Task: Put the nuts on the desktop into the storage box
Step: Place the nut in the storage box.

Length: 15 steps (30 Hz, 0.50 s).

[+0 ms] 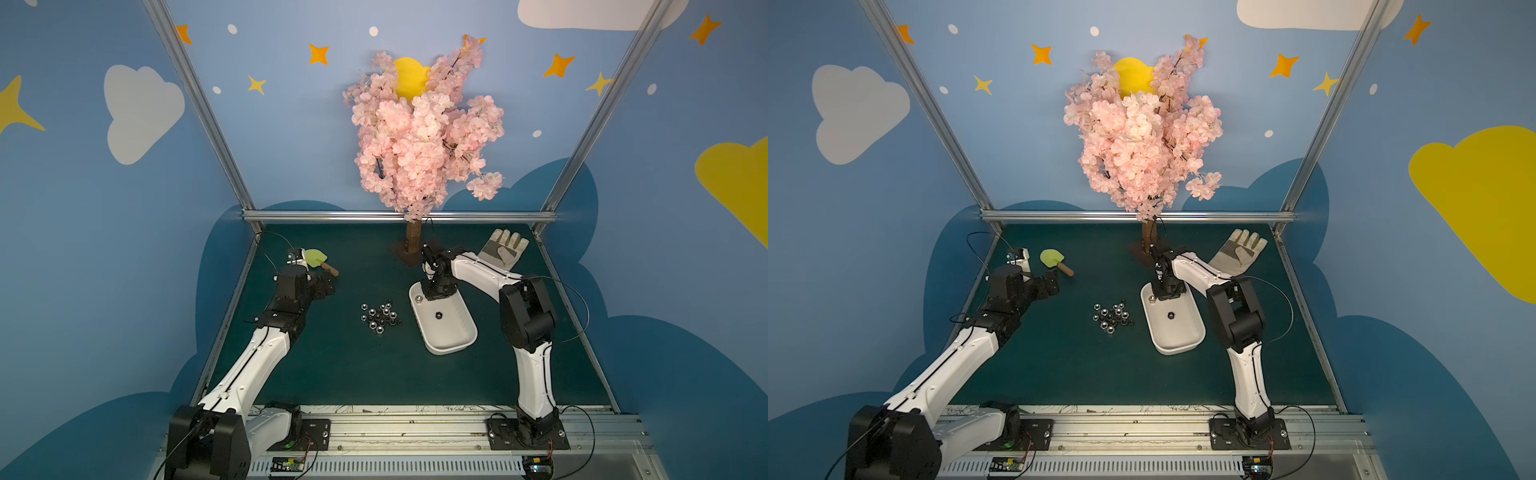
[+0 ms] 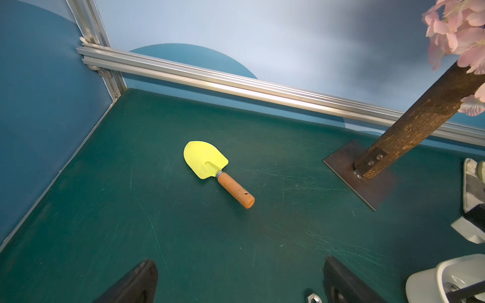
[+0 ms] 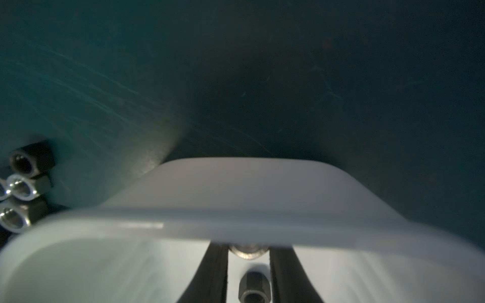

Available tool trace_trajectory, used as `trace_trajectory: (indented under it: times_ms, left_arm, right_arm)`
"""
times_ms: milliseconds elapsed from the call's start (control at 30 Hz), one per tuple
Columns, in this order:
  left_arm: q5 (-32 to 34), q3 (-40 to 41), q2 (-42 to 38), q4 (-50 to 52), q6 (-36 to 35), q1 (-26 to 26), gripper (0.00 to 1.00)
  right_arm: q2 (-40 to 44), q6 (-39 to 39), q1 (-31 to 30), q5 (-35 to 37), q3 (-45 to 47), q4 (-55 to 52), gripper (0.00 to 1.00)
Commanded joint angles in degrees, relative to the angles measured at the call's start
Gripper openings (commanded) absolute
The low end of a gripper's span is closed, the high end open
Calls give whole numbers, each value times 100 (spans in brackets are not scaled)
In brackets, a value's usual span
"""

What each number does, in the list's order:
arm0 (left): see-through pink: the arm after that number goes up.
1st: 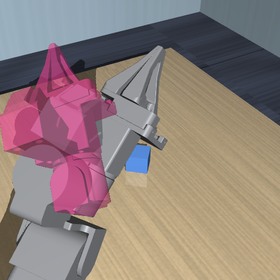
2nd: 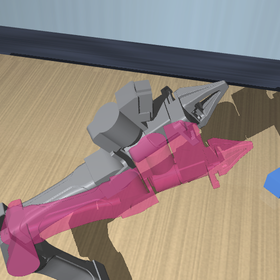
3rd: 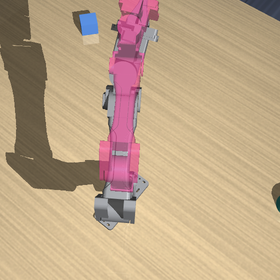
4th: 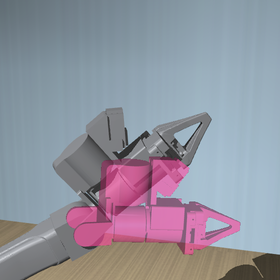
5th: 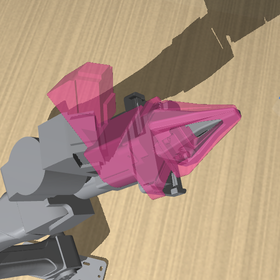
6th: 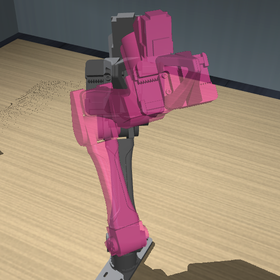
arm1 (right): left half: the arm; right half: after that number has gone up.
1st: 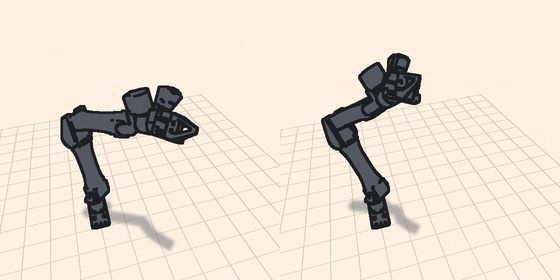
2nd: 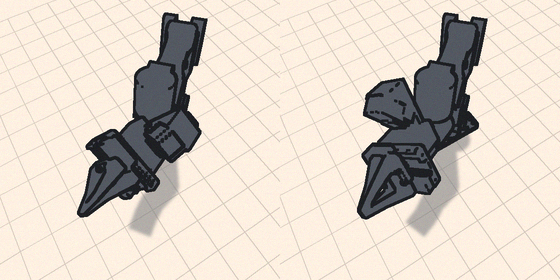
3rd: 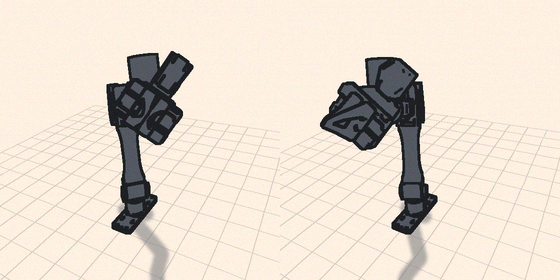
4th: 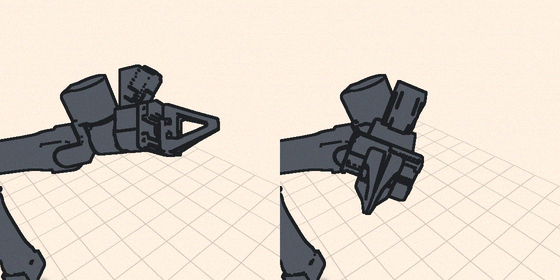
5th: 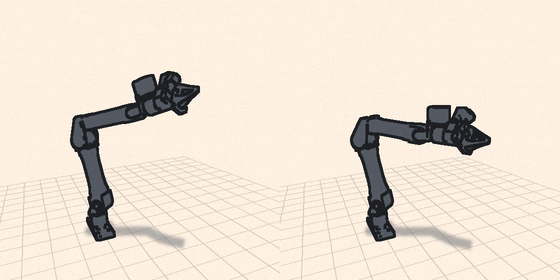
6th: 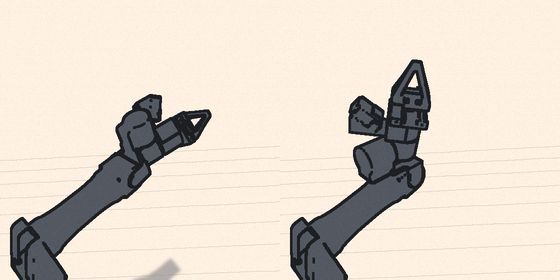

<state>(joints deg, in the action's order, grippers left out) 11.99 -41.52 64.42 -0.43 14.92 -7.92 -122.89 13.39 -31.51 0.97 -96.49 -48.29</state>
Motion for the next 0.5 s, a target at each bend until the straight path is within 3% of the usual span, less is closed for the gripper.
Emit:
trace_trajectory:
  times_ms: [0, 167, 367, 467]
  left_arm:
    - [-26, -76, 7, 7, -59, -18, 100]
    - [-21, -63, 2, -1, -42, -16, 100]
    - [13, -41, -44, -1, -42, -16, 100]
    - [23, -35, -28, -19, -42, -16, 100]
  right_arm:
    - [-121, -73, -63, 20, -309, -130, 32]
    - [-32, -111, -189, 155, -505, -289, 49]
    - [621, -80, -424, 461, -679, -452, 50]
    - [872, -227, -738, 177, -937, -366, 52]
